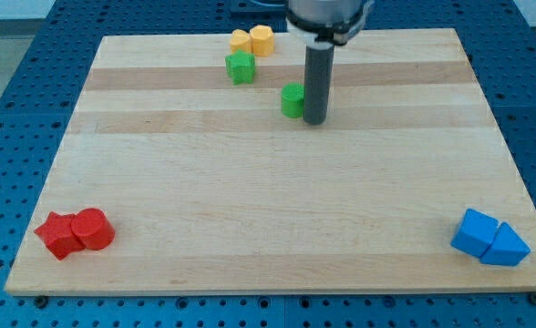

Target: Push the green circle to the bottom right of the hexagon

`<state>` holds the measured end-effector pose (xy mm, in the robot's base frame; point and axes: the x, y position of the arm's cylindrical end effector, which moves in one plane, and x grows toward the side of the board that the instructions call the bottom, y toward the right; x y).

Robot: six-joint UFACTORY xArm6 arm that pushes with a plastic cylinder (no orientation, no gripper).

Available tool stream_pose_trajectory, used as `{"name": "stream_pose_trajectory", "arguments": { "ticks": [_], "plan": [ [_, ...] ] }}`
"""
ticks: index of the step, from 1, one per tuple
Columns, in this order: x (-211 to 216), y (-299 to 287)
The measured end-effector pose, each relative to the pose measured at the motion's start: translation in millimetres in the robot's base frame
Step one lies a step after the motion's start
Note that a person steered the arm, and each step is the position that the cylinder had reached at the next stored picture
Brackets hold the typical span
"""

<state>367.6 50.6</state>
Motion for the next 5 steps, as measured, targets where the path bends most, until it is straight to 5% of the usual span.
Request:
{"name": "stream_pose_trajectory", "arguments": {
  "ticks": [1,2,3,5],
  "plan": [
    [-59,-6],
    [-64,-2],
    [-30,41],
    [24,4]
  ]
}}
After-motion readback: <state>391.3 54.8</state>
